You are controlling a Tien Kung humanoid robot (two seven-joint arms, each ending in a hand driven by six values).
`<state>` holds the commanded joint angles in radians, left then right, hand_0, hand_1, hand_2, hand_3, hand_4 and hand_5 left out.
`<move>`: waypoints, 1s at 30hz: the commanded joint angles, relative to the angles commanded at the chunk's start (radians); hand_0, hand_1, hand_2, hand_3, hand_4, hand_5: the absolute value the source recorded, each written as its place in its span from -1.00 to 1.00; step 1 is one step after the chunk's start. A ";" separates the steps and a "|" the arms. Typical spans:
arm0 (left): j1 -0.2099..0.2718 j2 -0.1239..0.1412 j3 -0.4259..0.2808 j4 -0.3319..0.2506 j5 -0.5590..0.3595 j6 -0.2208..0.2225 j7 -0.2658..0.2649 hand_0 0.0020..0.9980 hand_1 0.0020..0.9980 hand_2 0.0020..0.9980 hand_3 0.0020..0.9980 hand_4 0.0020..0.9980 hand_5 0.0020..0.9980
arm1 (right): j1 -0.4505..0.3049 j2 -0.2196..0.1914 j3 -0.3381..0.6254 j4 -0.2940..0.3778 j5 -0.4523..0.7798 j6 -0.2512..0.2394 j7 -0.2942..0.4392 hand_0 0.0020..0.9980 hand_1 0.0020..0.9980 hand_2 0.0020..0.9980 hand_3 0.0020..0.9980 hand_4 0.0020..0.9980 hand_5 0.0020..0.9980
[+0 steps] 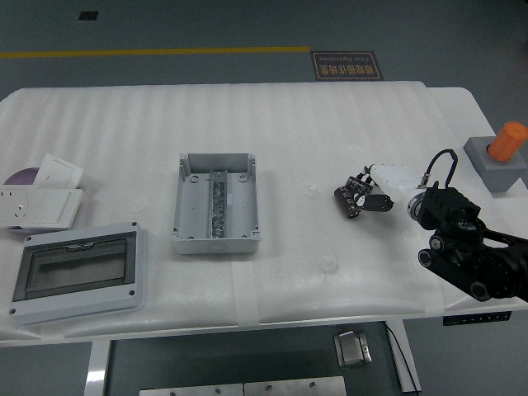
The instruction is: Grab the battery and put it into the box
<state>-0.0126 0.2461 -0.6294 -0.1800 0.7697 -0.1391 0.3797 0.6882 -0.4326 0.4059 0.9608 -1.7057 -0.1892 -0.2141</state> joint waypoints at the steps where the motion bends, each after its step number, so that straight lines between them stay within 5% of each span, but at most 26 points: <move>1: 0.000 0.000 0.000 0.000 0.000 0.000 -0.001 0.35 0.38 0.15 0.20 0.17 -0.04 | 0.000 0.000 -0.001 0.000 -0.002 -0.002 0.000 0.38 0.37 0.28 0.48 -0.32 -0.52; 2: -0.001 0.000 -0.001 0.000 0.000 0.000 -0.002 0.35 0.38 0.15 0.20 0.16 -0.04 | 0.000 0.000 -0.002 0.000 -0.003 -0.004 0.000 0.36 0.36 0.26 0.46 -0.51 -0.70; 13: 0.000 0.000 -0.010 0.000 0.007 -0.003 -0.004 0.35 0.38 0.15 0.20 0.15 -0.04 | -0.006 0.003 -0.001 0.005 -0.016 -0.027 -0.002 0.35 0.34 0.17 0.43 -0.55 -0.76; 14: 0.000 0.000 -0.010 0.000 0.007 -0.003 -0.004 0.35 0.38 0.15 0.20 0.15 -0.04 | -0.007 0.003 0.000 0.005 -0.015 -0.028 -0.002 -0.08 -0.11 0.05 0.39 -0.55 -0.88; 19: 0.000 -0.001 -0.010 0.000 0.006 -0.002 -0.005 0.35 0.38 0.15 0.20 0.15 -0.04 | -0.009 0.004 0.009 0.014 -0.020 -0.031 -0.004 -0.08 -0.11 0.05 0.39 -0.55 -0.88; 30: 0.000 0.000 -0.018 0.000 0.014 -0.001 -0.004 0.35 0.38 0.15 0.20 0.14 -0.04 | -0.018 0.001 0.130 0.173 -0.085 -0.032 -0.036 -0.16 -0.22 0.02 0.37 -0.61 -0.99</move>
<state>-0.0126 0.2462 -0.6475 -0.1800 0.7832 -0.1403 0.3757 0.6701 -0.4318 0.5358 1.1338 -1.7907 -0.2215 -0.2498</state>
